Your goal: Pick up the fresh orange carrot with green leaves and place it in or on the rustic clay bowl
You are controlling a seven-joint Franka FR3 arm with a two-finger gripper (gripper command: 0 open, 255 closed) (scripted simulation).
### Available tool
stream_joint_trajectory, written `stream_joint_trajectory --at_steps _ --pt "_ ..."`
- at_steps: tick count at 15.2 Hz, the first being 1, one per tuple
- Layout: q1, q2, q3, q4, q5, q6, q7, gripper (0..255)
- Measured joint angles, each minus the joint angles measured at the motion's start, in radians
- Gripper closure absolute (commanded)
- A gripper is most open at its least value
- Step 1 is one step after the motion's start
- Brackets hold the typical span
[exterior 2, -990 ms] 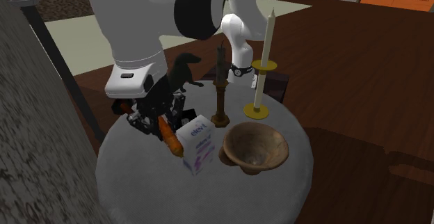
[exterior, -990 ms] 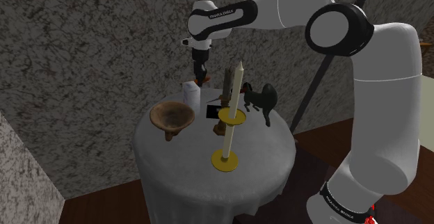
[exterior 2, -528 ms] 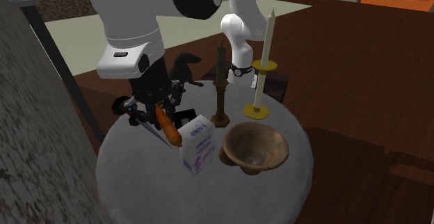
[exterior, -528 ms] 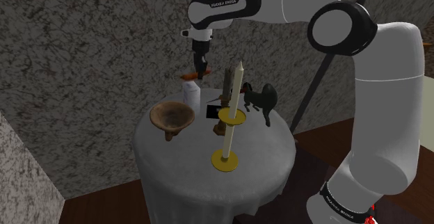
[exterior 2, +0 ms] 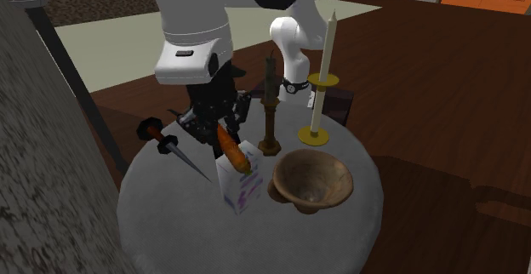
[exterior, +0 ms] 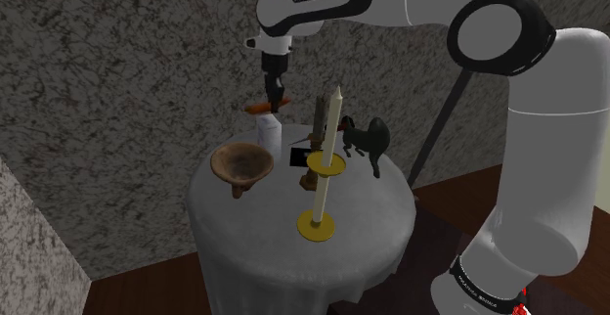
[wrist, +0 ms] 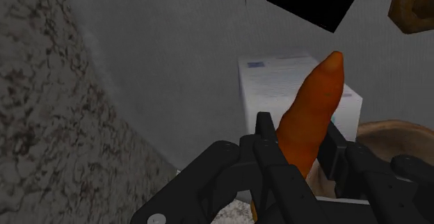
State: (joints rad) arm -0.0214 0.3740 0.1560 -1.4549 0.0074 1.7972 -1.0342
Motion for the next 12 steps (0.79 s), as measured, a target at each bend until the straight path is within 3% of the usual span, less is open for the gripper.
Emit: stream_joint_trajectory --at_steps 4,12 --pt "0.045 -0.077 0.027 -0.121 0.005 0.048 0.072 255" --pt "0.140 -0.148 0.087 -0.230 0.007 0.095 0.228 255"
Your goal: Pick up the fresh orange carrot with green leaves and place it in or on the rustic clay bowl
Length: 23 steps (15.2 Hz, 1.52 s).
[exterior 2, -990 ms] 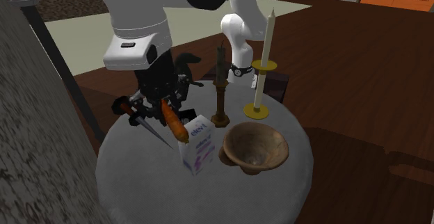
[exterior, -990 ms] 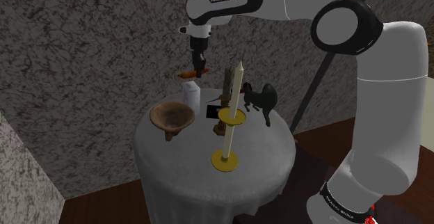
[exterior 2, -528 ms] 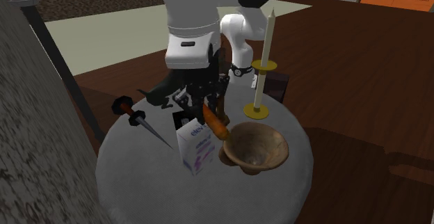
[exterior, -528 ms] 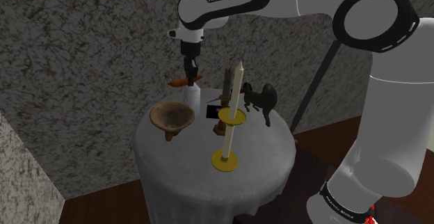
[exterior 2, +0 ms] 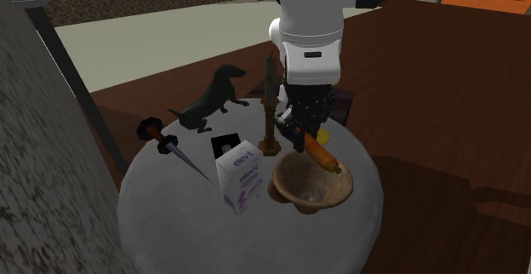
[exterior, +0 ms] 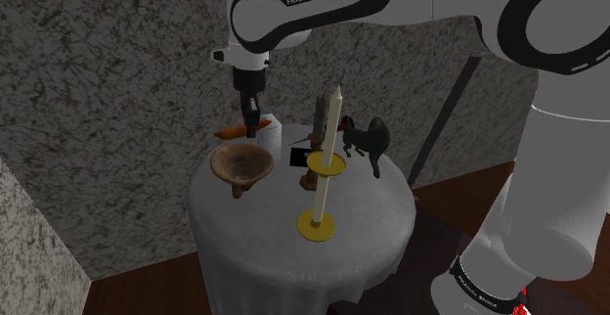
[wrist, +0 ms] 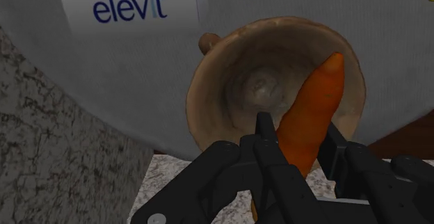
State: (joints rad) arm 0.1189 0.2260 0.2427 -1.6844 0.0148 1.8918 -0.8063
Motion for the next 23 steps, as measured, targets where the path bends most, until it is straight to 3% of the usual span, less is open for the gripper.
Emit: stream_joint_trajectory --at_steps 13,19,20,23 --pt "0.010 0.034 0.002 -0.102 -0.008 0.149 0.014 255" --pt "0.011 0.033 0.001 -0.104 -0.006 0.155 0.013 255" --pt "0.011 0.033 0.001 -0.103 -0.006 0.155 0.015 0" --pt "0.012 0.035 0.001 -0.100 -0.008 0.153 0.018 0"
